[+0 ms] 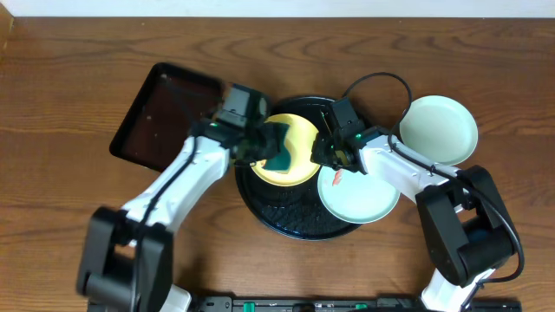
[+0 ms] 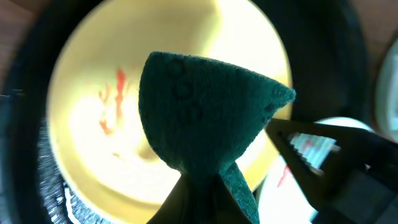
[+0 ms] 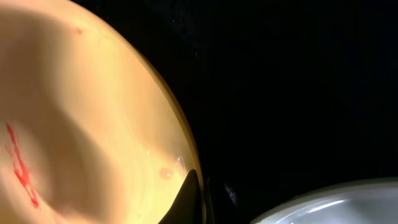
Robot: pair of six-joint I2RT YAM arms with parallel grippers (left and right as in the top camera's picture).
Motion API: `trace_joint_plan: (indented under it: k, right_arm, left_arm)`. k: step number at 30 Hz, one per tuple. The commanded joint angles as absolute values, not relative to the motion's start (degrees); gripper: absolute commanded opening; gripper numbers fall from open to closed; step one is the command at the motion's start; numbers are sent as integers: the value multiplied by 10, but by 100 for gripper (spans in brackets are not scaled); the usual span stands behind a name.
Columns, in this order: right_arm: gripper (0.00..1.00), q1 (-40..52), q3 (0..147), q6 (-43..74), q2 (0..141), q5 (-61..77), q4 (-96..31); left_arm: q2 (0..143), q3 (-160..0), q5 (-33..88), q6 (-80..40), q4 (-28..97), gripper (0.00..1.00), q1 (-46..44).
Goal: Clean dirty plates on tray and stack at the side
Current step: 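Hold the yellow plate rim with the right gripper, bring sponge onto it, then scrub the yellow plate with the green sponge in the left gripper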
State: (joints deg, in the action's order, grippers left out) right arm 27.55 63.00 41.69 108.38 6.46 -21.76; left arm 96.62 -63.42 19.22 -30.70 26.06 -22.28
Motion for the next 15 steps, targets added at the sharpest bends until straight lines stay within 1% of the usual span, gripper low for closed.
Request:
trace_joint_plan:
  k: [1, 4, 8, 10, 15]
  right_arm:
    - [1, 263, 637, 426, 1088, 32, -221]
    - [1, 258, 637, 426, 1088, 32, -219]
    - [1, 258, 637, 426, 1088, 32, -219]
    - [1, 258, 637, 426, 1088, 32, -221]
    - [1, 258, 637, 425, 1088, 31, -230]
  left_arm:
    - [1001, -630, 194, -339, 245, 8, -225]
    - [1031, -630, 195, -369, 225, 8, -229]
    - [1067, -630, 171, -369, 207, 8, -232]
    - [1074, -630, 120, -359, 219, 8, -232]
    - [1065, -632, -89, -356, 275, 7, -232]
